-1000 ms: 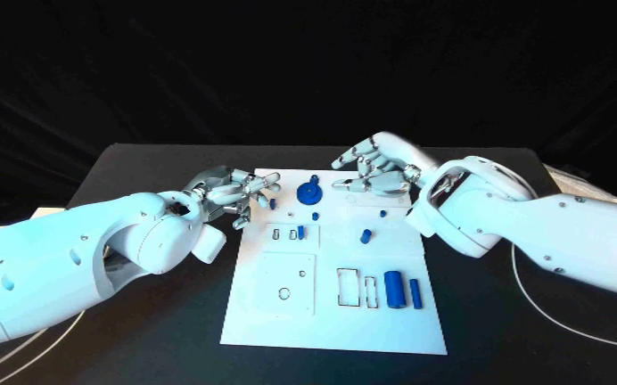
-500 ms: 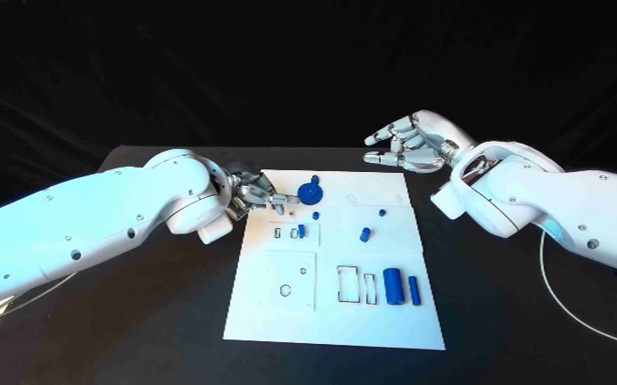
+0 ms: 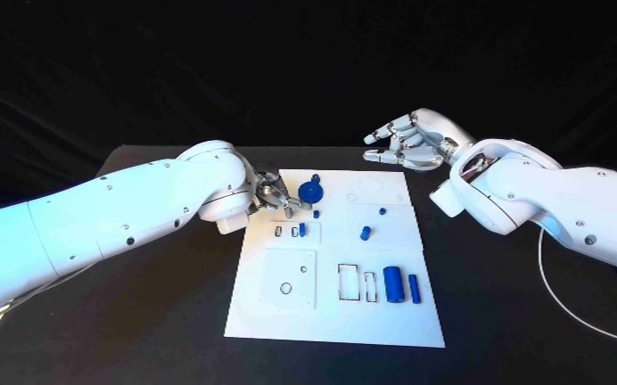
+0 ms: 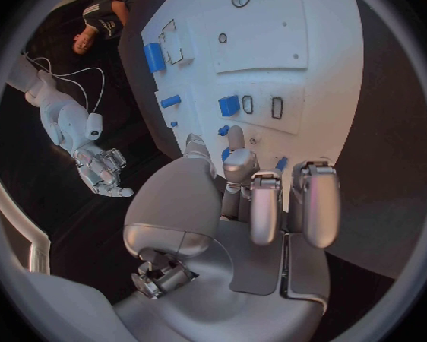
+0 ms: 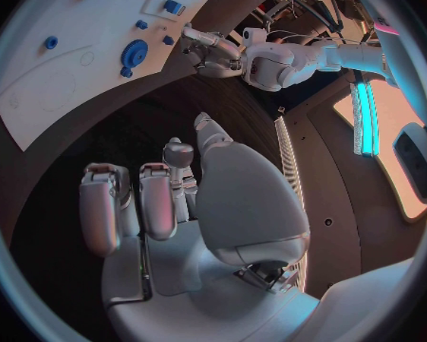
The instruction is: Assemble the parts on the task board
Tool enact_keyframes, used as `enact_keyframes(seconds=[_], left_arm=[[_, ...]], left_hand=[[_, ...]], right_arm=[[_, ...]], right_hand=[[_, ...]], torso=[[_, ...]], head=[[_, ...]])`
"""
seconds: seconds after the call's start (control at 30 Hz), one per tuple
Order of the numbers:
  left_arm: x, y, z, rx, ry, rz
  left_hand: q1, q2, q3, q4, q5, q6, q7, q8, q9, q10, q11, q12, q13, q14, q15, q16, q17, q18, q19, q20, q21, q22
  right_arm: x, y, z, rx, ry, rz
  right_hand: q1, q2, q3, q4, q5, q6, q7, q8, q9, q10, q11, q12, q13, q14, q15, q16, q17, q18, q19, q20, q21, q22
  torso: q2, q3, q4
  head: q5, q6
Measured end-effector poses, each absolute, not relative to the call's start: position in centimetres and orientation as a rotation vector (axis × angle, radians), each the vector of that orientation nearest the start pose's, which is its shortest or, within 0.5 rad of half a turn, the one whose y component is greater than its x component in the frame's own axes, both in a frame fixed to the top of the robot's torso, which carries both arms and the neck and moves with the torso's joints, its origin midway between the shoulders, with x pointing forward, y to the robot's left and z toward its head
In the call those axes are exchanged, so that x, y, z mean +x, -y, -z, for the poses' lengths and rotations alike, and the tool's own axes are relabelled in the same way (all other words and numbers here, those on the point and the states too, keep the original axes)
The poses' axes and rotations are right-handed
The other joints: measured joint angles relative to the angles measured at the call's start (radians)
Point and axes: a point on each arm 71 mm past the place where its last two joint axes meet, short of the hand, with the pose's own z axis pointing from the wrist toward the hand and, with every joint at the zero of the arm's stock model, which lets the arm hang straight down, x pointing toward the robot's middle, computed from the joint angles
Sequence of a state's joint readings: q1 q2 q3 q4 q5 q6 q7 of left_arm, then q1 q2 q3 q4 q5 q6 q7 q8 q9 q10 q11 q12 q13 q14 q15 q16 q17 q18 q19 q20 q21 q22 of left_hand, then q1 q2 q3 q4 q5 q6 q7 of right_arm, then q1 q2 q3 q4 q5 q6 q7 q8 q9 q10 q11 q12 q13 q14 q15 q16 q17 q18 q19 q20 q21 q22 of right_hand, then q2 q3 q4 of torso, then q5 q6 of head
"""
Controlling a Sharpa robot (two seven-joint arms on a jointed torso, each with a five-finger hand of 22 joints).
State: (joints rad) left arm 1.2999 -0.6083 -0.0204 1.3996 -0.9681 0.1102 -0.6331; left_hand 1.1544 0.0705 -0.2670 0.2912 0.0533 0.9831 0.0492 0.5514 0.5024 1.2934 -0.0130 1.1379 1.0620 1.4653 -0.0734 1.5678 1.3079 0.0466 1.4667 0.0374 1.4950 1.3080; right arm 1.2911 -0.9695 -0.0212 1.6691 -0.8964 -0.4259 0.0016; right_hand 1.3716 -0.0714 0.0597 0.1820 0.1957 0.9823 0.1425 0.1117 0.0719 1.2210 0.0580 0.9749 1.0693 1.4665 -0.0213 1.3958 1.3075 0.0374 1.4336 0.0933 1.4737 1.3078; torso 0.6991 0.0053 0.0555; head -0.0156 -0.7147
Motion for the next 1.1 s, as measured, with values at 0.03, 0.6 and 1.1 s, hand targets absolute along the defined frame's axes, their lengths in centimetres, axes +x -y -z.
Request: enact_keyframes(seconds=[0.03, 0.6, 1.1], left_arm=[[51.2, -13.4, 18.1, -0.225, -2.302, 0.455], [51.6, -11.8, 18.9, -0.118, -2.371, 0.379], [51.6, -11.2, 19.7, -0.073, -2.408, 0.347]], left_hand=[[-0.001, -0.001, -0.002, 0.0, 0.0, -0.003, 0.0, 0.002, 0.003, 0.0, 0.0, 0.001, 0.001, -0.002, -0.002, 0.0, 0.0, 0.0, -0.002, -0.002, 0.0, 0.0], [-0.008, 0.01, -0.02, -0.005, 0.0, -0.014, -0.004, 0.025, 0.037, 0.007, -0.007, 0.01, 0.015, 0.002, -0.005, 0.0, 0.0, -0.015, 0.0, -0.007, 0.01, 0.0], [0.015, 0.033, -0.02, -0.005, 0.0, -0.024, -0.007, 0.039, 0.055, 0.007, -0.007, 0.016, 0.018, 0.002, -0.005, 0.0, 0.0, -0.015, 0.0, -0.007, 0.01, 0.0]], right_arm=[[47.6, 22.5, 12.2, 0.338, -1.566, -0.978], [47.6, 22.2, 12.3, 0.333, -1.578, -0.98], [47.7, 22.1, 12.4, 0.33, -1.586, -0.981]], right_hand=[[0.0, 0.0, 0.0, 0.0, 0.0, 0.0, 0.0, 0.0, 0.0, 0.0, 0.0, 0.0, -0.001, 0.0, 0.0, 0.0, 0.0, 0.0, 0.0, 0.0, 0.0, 0.0], [0.0, 0.0, 0.0, 0.0, 0.01, 0.0, 0.0, 0.0, 0.0, 0.0, 0.0, -0.004, -0.003, 0.0, 0.0, -0.006, 0.0, 0.0, 0.0, 0.0, -0.004, 0.0], [0.0, 0.0, 0.0, 0.0, 0.019, 0.0, 0.0, 0.0, 0.0, 0.0, 0.0, -0.008, -0.006, 0.0, 0.0, -0.006, 0.001, 0.0, 0.0, 0.0, -0.004, 0.0]], torso=[[0.0, 0.0, 0.0003], [0.002, -0.0007, 0.0003], [0.003, -0.0011, 0.0003]], head=[[0.0, -0.001], [0.001, -0.012], [0.001, -0.019]])
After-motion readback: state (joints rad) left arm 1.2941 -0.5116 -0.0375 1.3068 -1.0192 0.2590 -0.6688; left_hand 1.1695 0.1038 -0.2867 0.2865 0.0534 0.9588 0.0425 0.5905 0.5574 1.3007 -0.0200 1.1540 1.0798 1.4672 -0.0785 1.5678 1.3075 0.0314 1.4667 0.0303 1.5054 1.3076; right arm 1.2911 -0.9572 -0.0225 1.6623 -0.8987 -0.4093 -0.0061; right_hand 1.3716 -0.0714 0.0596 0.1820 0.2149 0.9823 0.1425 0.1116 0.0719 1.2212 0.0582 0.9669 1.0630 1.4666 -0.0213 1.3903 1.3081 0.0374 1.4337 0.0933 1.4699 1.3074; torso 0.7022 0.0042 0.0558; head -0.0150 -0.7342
